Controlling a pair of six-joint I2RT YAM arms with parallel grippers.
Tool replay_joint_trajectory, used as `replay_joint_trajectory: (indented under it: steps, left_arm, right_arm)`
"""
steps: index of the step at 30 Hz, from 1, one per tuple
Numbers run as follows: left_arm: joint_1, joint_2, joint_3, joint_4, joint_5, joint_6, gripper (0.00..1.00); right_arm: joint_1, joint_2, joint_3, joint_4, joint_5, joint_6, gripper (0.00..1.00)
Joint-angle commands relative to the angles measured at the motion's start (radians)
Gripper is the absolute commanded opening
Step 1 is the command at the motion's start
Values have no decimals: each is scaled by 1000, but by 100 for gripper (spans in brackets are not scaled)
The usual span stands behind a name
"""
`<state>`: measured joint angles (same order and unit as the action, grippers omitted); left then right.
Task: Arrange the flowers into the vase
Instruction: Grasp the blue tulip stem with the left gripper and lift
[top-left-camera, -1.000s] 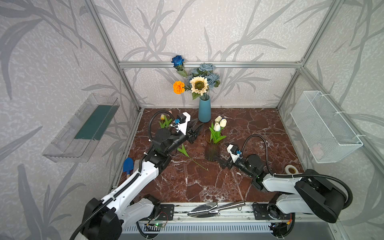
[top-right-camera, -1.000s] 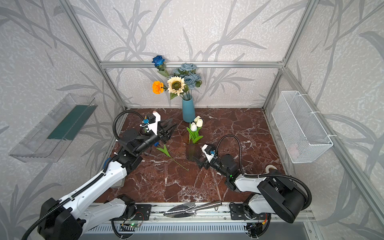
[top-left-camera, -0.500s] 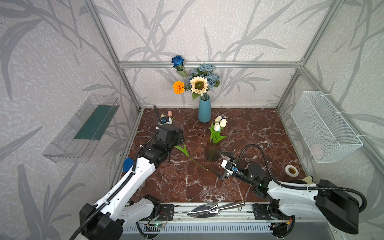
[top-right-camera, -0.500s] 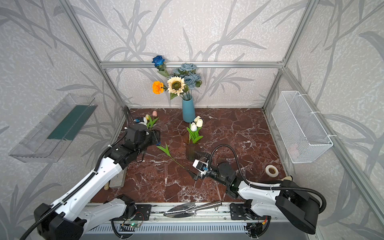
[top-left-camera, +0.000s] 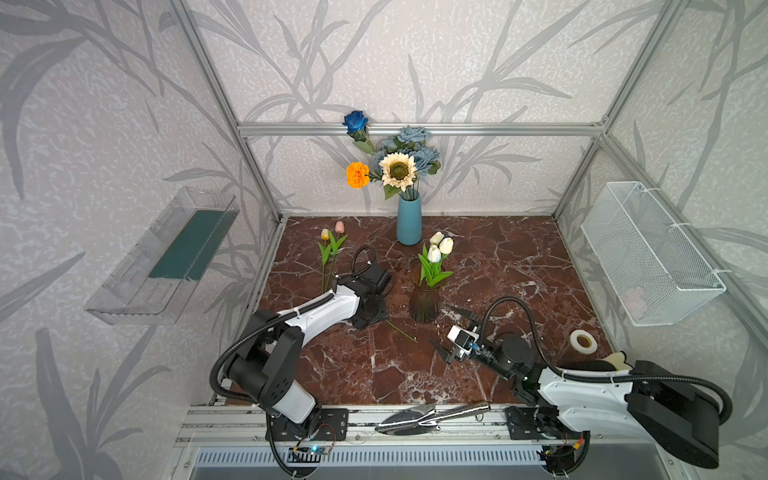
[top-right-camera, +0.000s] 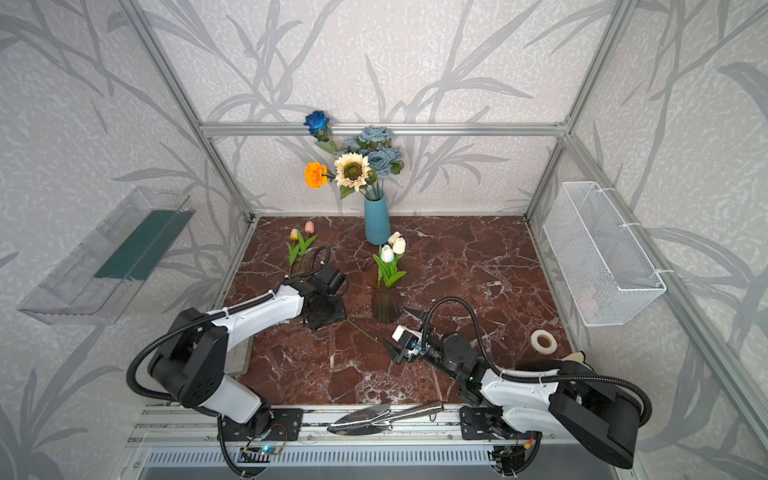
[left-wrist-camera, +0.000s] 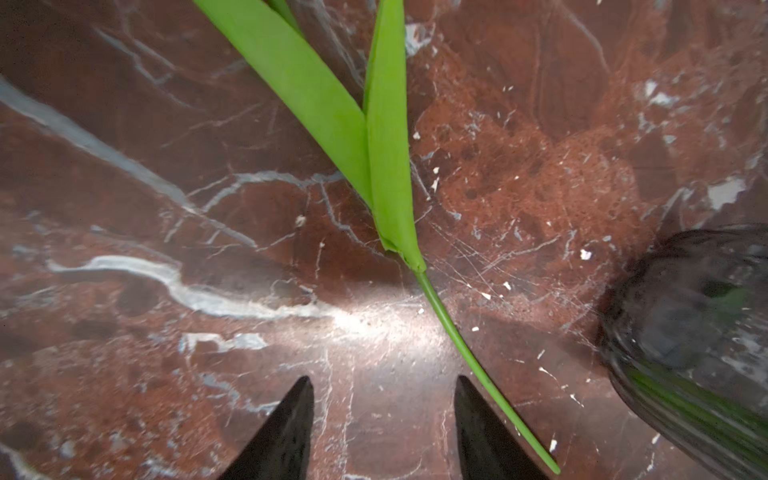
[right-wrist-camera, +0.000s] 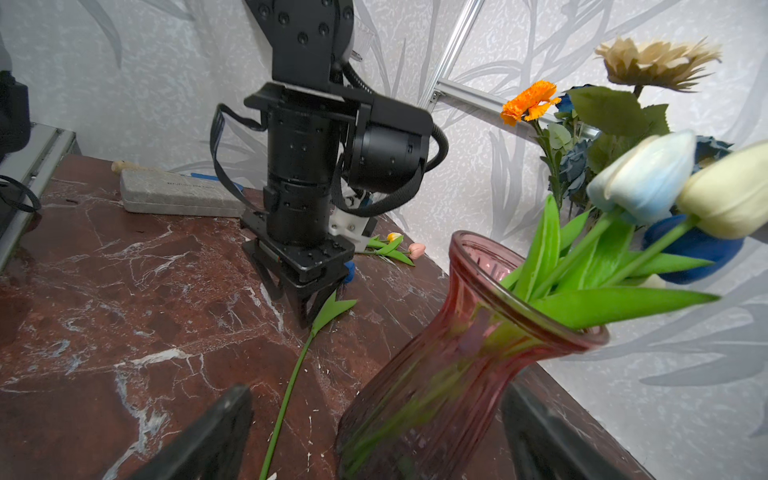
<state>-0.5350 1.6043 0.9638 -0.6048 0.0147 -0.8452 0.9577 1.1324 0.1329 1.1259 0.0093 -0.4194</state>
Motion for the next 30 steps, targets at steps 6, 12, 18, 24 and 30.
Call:
replay_joint_trajectory:
  steps: [6,12,18,24,30]
  left_arm:
    - [3,135,55,50,36,-1,50]
    - [17,207,72,-2,8,31,20]
    - [60,185,57,-36,-31,60,0]
    - [87,54,34,-37,-108,83,0]
    - [83,-256,-58,108,-225,164,0]
  right_arm:
    - [9,7,6,49,13,-16,94]
    - [10,13,6,50,17,-24,94]
    - [9,27,8,57,18,-25,94]
    - [9,62,9,83,12,-24,94]
    - [12,75,10,100,24,-27,94]
